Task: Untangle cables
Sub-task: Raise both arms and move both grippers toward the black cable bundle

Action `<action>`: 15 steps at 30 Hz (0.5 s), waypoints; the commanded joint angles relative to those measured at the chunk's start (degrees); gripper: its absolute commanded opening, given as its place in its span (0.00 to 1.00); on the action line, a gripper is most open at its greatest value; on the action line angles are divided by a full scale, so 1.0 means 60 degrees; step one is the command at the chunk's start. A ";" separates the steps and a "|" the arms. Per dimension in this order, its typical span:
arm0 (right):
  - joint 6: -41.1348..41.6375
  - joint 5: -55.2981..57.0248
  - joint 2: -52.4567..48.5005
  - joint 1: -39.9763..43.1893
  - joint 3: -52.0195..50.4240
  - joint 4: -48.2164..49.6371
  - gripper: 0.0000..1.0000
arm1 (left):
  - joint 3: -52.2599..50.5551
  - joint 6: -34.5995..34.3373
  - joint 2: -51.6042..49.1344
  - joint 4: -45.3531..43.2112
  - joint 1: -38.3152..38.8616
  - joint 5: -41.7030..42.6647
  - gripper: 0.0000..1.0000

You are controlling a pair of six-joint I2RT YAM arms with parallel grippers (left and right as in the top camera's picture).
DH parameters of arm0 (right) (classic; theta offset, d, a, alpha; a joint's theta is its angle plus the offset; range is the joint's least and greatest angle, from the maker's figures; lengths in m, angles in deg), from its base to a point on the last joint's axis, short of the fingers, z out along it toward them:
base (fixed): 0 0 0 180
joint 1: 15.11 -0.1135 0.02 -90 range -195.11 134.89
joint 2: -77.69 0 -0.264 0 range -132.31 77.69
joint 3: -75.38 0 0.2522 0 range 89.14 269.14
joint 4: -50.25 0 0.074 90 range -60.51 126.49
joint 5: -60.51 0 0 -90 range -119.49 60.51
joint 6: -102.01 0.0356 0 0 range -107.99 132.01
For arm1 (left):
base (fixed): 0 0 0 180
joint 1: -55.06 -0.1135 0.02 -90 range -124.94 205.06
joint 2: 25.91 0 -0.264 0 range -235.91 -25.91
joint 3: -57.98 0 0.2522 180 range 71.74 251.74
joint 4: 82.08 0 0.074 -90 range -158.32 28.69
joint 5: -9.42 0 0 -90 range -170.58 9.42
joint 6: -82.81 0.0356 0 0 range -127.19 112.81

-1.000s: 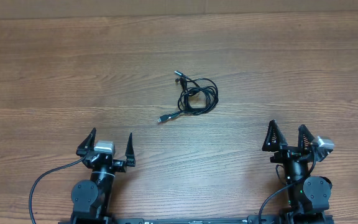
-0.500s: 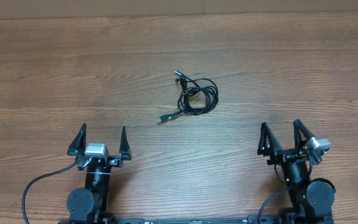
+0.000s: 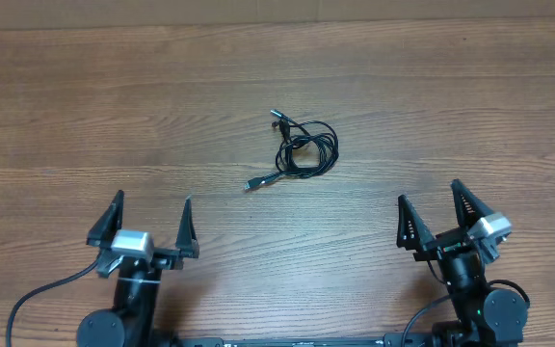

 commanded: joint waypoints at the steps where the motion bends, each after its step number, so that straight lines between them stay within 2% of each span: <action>1: -0.0117 -0.0157 0.0076 -0.0044 0.0386 0.0026 1.00 | 0.0681 -0.0127 0.0087 0.0404 -0.0044 0.0098 1.00; 8: -0.0120 -0.0157 0.0073 -0.0044 0.0652 -0.0200 1.00 | 0.1479 -0.0131 -0.0616 0.1031 -0.0044 0.0262 1.00; 15: -0.0120 -0.0149 -0.0138 -0.0040 0.1377 -0.0743 1.00 | 0.2914 -0.0131 -0.3053 0.1672 -0.0044 0.1461 1.00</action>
